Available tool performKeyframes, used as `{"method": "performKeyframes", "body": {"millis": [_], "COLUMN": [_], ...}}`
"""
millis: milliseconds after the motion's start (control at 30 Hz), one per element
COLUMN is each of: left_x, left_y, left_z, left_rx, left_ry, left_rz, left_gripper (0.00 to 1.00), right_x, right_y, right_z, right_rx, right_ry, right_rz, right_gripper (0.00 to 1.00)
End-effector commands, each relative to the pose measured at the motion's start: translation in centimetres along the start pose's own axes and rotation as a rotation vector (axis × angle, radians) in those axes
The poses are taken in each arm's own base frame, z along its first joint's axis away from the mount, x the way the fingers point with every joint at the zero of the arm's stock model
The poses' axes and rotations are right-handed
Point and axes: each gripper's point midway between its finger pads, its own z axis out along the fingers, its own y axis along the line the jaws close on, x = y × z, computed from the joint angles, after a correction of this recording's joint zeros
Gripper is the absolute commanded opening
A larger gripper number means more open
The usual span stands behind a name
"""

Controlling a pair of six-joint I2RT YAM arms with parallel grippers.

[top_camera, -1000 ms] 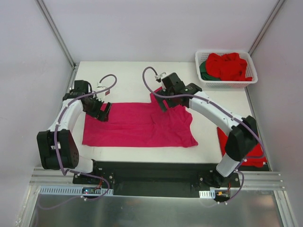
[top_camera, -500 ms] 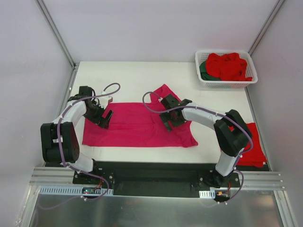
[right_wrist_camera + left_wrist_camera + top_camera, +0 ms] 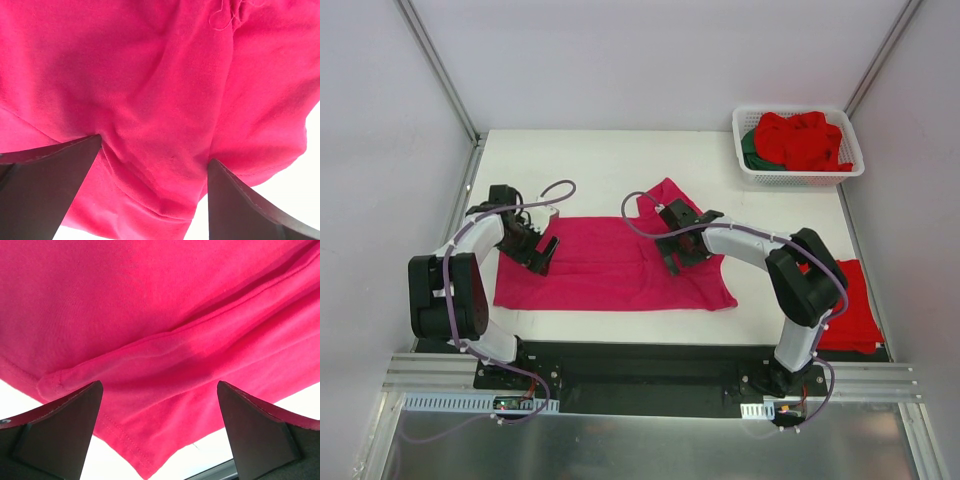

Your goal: Fold and stack the t-shirts

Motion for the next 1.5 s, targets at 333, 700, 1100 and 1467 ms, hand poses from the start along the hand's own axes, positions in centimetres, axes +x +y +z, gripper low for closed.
{"method": "performKeyframes", "body": {"millis": [333,700,1100,1467], "left_x": [-1.5,-1.7,-1.6,-2.8], "left_y": [0.9,0.6,1.3,3.7], "left_z": [-3.2,-3.5,-1.8,0.9], "left_rx": [-0.099,-0.098,-0.059,-0.148], "left_ry": [-0.072,-0.084,-0.032,0.072], "left_rz": [0.081,0.096,0.1,0.205], "left_gripper": [0.99,0.99,0.99,0.99], "right_x": [11.0,12.0,10.0,10.7], "right_y": [0.0,-4.8,-4.6,-4.0], "right_z": [-2.4,-6.4,-5.7,-4.7], "right_rx": [0.006,0.235,0.242,0.225], "right_ry": [0.391,0.487,0.427,0.429], "right_rz": [-0.033,-0.103,-0.096,-0.074], "right_gripper": [0.96,0.96,0.96,0.96]}}
